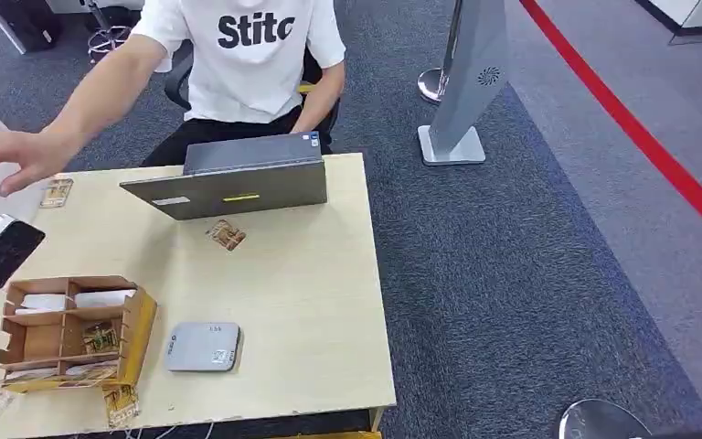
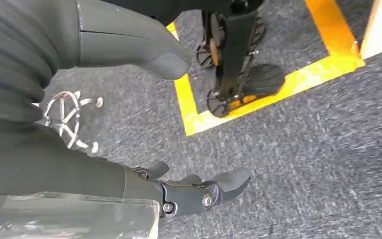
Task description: Pass the card to the sensor for recognition and then transmit it.
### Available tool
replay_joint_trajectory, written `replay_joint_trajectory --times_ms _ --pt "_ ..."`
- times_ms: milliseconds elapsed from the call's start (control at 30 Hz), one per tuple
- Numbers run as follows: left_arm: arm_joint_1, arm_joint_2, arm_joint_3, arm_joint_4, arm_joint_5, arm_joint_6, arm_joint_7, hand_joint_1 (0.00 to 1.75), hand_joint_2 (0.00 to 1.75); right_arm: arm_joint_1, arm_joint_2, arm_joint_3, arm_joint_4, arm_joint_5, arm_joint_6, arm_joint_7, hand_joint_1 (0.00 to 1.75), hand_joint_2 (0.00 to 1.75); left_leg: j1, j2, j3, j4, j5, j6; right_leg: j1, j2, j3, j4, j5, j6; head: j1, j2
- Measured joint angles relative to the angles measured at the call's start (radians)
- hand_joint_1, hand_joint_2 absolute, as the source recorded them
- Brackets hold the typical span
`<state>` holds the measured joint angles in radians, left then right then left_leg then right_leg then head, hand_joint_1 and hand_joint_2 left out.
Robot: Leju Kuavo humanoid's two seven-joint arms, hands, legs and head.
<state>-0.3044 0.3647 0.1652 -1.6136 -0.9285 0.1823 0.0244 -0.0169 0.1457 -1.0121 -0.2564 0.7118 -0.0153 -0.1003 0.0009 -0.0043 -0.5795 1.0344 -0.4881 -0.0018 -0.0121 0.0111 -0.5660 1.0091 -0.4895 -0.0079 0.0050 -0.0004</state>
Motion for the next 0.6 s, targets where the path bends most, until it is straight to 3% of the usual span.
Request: replay_joint_trajectory --times_ms 133,167,200,600 --pt "0.013 0.000 0.016 0.022 0.003 0.006 -0.006 1.75 1.75 0.000 -0.001 0.000 0.000 0.007 -0.003 0.003 0.00 1.75 0.000 0.000 0.000 0.000 0.000 0.000 0.000 0.000 0.000 0.000 0.000 0.000 0.000 0.000" --pt "0.019 0.000 0.019 0.024 0.003 0.010 -0.010 1.22 1.75 0.000 0.000 0.000 0.000 0.010 -0.006 0.008 0.00 1.75 0.000 0.000 0.000 0.000 0.000 0.000 0.000 0.000 0.000 0.000 0.000 0.000 0.000 0.000" --pt "0.025 -0.001 0.020 0.024 0.003 0.013 -0.012 0.05 1.75 0.001 0.000 0.000 0.000 0.011 -0.008 0.013 0.00 1.75 0.000 0.000 0.000 0.000 0.000 0.000 0.000 0.000 0.000 0.000 0.000 0.000 0.000 0.000" --pt "0.039 -0.030 0.020 0.009 0.002 0.021 -0.039 0.00 1.75 0.002 0.000 0.000 0.000 0.030 -0.014 0.015 0.00 1.75 0.000 0.000 0.000 0.000 0.000 0.000 0.000 0.000 0.000 0.000 0.000 0.000 0.000 0.000"
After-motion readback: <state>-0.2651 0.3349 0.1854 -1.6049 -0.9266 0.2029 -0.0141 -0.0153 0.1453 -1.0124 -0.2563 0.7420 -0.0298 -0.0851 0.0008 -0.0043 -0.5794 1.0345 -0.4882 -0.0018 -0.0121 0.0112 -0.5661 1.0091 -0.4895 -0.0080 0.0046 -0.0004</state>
